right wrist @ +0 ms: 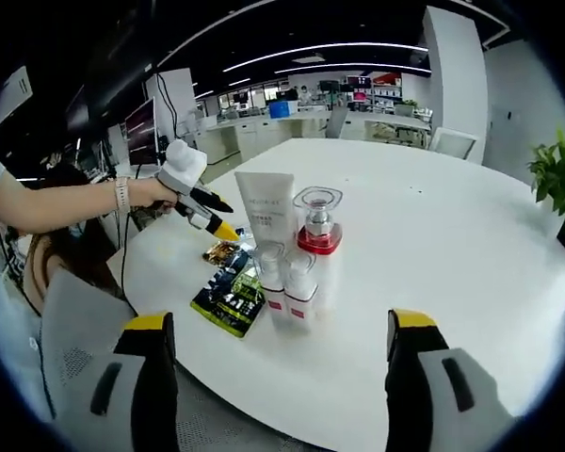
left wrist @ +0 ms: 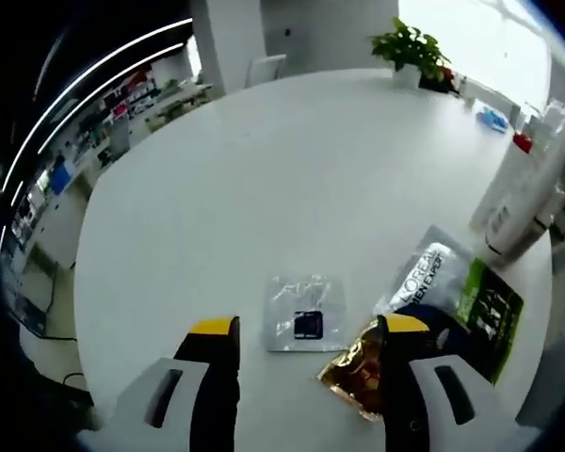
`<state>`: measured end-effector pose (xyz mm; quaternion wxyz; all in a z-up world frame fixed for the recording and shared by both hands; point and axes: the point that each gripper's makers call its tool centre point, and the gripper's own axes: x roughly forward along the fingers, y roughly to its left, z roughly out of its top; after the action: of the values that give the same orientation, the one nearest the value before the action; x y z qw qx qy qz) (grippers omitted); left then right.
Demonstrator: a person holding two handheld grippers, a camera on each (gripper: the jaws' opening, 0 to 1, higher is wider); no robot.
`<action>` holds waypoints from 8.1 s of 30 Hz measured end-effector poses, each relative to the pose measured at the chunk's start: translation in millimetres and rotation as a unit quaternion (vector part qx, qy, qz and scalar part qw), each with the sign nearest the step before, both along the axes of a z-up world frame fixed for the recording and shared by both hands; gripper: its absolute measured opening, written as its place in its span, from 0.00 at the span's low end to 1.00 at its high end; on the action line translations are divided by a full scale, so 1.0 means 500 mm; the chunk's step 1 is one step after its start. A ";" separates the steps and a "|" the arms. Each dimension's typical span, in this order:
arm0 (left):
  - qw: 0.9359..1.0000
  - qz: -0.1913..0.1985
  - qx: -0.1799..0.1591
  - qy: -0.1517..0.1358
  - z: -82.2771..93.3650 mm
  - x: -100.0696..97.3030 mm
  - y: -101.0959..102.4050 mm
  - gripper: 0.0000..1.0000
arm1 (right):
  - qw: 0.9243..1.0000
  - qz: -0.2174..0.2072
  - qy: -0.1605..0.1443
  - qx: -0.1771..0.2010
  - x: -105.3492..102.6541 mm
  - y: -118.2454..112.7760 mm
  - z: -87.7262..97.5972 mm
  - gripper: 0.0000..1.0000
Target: Arrange the skincare products in the storage area until every visible bottle or jar stands upright without overlapping.
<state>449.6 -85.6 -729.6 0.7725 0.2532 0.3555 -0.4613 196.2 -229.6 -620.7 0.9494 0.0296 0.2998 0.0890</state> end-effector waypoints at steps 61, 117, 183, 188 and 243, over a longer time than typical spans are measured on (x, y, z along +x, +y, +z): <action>0.999 0.003 0.030 0.029 -0.020 0.016 0.001 0.37 | 0.999 -0.016 -0.004 0.035 -0.002 -0.004 -0.002 0.80; 0.949 -0.292 0.113 0.047 0.000 -0.279 0.106 0.36 | 0.999 0.019 0.002 0.026 -0.031 0.036 -0.014 0.89; 0.984 -0.179 -0.006 0.011 0.069 -0.289 0.129 0.63 | 0.999 0.040 0.016 0.024 -0.039 0.061 -0.025 0.88; 0.989 -0.143 -0.045 0.004 0.103 -0.293 0.133 0.69 | 0.999 0.042 0.017 0.017 -0.039 0.063 -0.027 0.89; 0.976 0.051 -0.210 -0.034 0.236 -0.303 0.209 0.97 | 0.999 0.039 0.005 -0.016 -0.017 0.058 -0.013 0.99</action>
<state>298.1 19.0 -611.5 0.8424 0.0825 0.2370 -0.4768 187.9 -200.6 -627.2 0.9440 0.0031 0.3069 0.1210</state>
